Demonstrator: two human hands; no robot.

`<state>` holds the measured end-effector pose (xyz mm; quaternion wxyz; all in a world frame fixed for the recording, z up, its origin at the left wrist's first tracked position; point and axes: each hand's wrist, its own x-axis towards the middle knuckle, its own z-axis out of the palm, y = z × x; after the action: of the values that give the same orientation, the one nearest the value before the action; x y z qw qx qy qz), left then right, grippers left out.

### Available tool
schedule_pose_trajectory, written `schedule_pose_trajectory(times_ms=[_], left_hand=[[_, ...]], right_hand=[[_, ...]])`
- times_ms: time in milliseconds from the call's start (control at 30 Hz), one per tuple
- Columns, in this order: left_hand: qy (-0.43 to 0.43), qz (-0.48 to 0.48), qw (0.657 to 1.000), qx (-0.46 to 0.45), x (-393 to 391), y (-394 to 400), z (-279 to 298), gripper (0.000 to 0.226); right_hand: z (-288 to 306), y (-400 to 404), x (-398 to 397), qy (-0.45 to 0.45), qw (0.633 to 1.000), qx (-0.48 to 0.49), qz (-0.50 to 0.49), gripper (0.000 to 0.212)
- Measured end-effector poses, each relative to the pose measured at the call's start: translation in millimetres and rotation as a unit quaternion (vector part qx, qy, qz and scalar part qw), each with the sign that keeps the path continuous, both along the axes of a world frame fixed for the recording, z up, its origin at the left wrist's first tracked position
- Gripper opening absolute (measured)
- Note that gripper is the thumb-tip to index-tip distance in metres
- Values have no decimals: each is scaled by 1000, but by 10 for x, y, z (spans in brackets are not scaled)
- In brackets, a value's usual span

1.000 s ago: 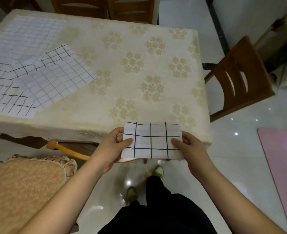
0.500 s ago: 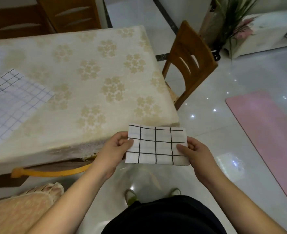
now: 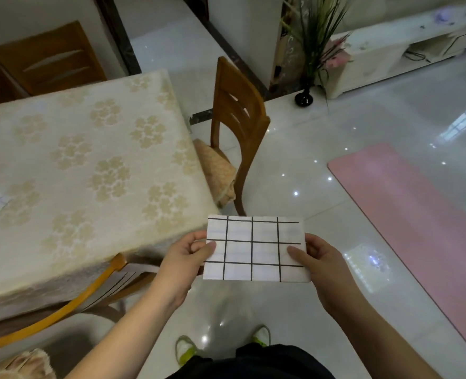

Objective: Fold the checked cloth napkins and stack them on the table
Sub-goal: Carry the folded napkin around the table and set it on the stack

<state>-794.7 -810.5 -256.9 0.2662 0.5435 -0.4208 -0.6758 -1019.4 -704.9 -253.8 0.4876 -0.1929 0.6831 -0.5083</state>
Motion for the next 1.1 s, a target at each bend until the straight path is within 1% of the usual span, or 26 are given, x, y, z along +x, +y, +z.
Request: schedule_pose_trajectory(times_ms=[167,433,700,867,1100], left_hand=[[14,14,1000,-16,-458,-51,153,20],[24,-57,998,-34,-808,-433,306,28],[55,-35,997,-40,-1276,-1079,223,25],[43,-34,996,-63,-1540,-1594,195,25],[22,-69,992,-98,-1884,-2217,180,27]], right_hand=[[109,-28,-447,6,1000,-20,-15,27],[239,-410,-796,16,998,-61,-26,29],[267,-985,-1235,38,998,-55,-13,32],[294,-1422,-1495,28,998,-47,7,33],[308,-1946,-1820,34,998,-50,-18,33]])
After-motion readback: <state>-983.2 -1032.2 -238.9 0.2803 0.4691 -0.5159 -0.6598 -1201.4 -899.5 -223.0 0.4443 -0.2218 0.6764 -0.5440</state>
